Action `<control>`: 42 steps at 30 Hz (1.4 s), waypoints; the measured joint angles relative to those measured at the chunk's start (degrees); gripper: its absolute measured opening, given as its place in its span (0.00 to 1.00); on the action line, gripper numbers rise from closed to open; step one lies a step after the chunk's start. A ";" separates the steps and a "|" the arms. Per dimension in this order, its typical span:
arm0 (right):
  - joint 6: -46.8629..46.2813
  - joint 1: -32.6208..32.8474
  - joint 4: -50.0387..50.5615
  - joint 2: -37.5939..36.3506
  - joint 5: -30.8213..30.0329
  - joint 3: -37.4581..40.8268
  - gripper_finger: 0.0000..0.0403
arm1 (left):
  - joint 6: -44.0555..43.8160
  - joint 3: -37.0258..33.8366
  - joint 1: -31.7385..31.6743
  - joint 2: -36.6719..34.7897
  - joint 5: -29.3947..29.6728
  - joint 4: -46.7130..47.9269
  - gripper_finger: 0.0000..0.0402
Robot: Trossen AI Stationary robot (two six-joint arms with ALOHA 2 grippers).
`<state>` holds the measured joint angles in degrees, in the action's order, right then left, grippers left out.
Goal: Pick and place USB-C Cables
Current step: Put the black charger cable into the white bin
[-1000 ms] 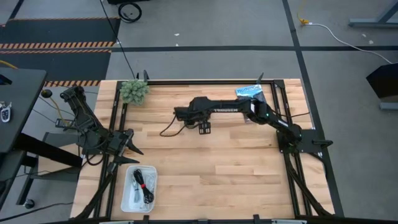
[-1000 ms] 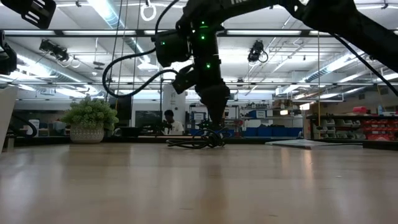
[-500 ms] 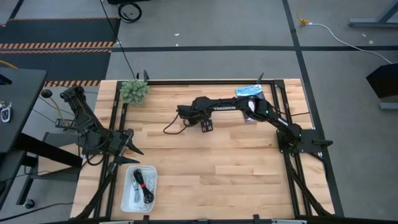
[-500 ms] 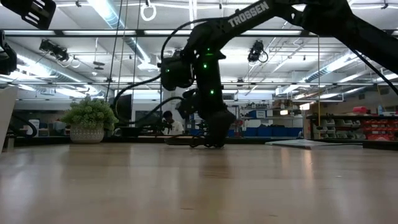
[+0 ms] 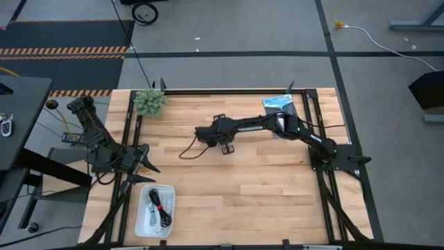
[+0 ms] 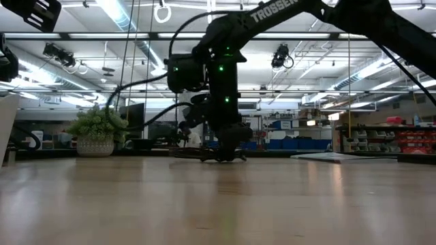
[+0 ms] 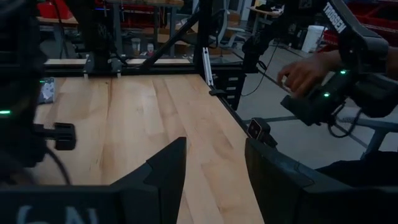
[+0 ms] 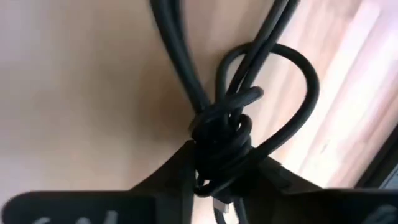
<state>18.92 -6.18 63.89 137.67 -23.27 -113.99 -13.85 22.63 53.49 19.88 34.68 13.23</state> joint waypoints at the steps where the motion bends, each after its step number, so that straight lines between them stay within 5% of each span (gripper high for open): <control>1: -1.14 0.86 -0.53 0.00 0.04 0.00 0.25 | 0.01 0.00 -0.02 0.00 0.00 -0.01 0.43; 8: -6.05 10.81 -4.49 0.15 -3.75 0.00 0.21 | 0.11 0.00 -0.02 0.00 0.01 -0.02 0.43; 12: -5.36 17.36 -7.34 0.15 -12.36 0.00 0.21 | 0.09 0.00 -0.02 0.00 0.02 0.00 0.43; 16: 1.48 23.11 -13.44 0.18 -24.74 -0.78 0.22 | 0.09 0.00 -0.01 0.00 0.02 -0.02 0.43; 20: 13.06 27.18 -30.07 0.18 -27.23 -0.85 0.22 | 0.07 0.00 0.00 0.00 0.04 -0.02 0.43; 28: 30.15 31.05 -60.89 0.13 -23.93 -0.90 0.22 | 0.04 0.00 0.00 0.00 0.04 0.00 0.43; 42: 23.51 31.82 -79.44 0.13 1.16 -0.92 0.22 | 0.02 0.00 0.00 0.01 0.03 0.00 0.43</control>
<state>42.43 25.64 -15.55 137.80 -22.11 -114.91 -13.82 22.63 53.49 19.89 34.71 13.23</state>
